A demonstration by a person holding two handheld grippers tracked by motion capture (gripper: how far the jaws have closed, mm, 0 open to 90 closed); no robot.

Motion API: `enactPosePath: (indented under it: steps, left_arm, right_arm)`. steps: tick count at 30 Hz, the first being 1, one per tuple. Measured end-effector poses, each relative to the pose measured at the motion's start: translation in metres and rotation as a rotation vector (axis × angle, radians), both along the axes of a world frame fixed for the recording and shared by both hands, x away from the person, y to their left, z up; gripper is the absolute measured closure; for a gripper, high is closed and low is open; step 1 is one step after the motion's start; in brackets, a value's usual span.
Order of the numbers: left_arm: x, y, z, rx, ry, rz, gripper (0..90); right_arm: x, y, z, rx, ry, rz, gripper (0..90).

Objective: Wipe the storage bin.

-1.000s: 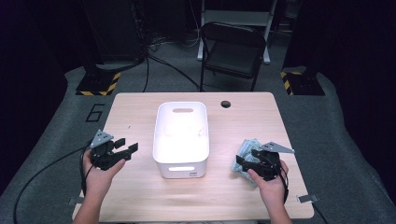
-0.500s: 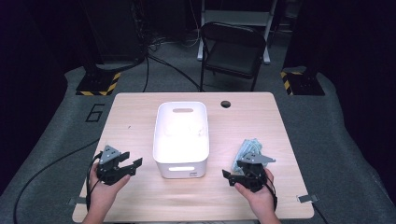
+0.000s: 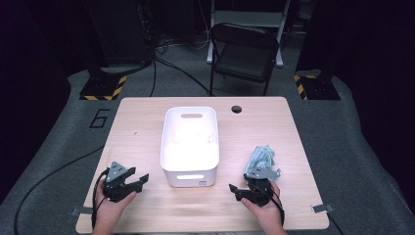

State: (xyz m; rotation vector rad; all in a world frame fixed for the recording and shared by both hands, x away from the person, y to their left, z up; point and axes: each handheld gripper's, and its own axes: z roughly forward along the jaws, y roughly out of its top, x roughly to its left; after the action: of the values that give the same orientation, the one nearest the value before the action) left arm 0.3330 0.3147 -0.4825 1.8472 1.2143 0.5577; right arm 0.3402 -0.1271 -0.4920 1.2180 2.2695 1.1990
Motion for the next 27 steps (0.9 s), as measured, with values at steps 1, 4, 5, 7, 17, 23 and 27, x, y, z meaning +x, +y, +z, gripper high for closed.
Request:
enactPosePath:
  steps: [1,4,5,7,17,23,27]
  left_arm:
    - [0.0,0.0,-0.002,0.001,0.004,0.0,37.9]
    - [0.0,0.0,-0.007,0.015,0.018,-0.002,38.0]
    - [0.0,0.0,-0.009,0.021,0.022,-0.004,38.0]
    - [0.0,-0.001,-0.011,0.024,0.029,-0.003,38.0]
    - [0.004,-0.009,-0.019,0.031,0.062,-0.027,38.2]
    - [0.008,-0.012,-0.02,0.027,0.057,-0.027,38.2]
    - [0.013,-0.013,-0.019,0.029,0.065,-0.039,38.2]
  right_arm:
    - [0.0,0.002,-0.001,0.0,0.014,0.003,28.0]
    - [0.003,0.01,-0.006,-0.031,0.022,0.026,28.0]
    - [0.004,0.013,-0.008,-0.039,0.027,0.027,28.1]
    - [0.004,0.018,-0.011,-0.068,0.039,0.041,28.2]
    - [0.009,0.017,-0.02,-0.066,0.086,0.035,28.1]
    - [0.011,0.011,-0.021,-0.056,0.075,0.012,28.2]
    - [0.007,0.008,-0.021,-0.057,0.05,0.011,28.1]
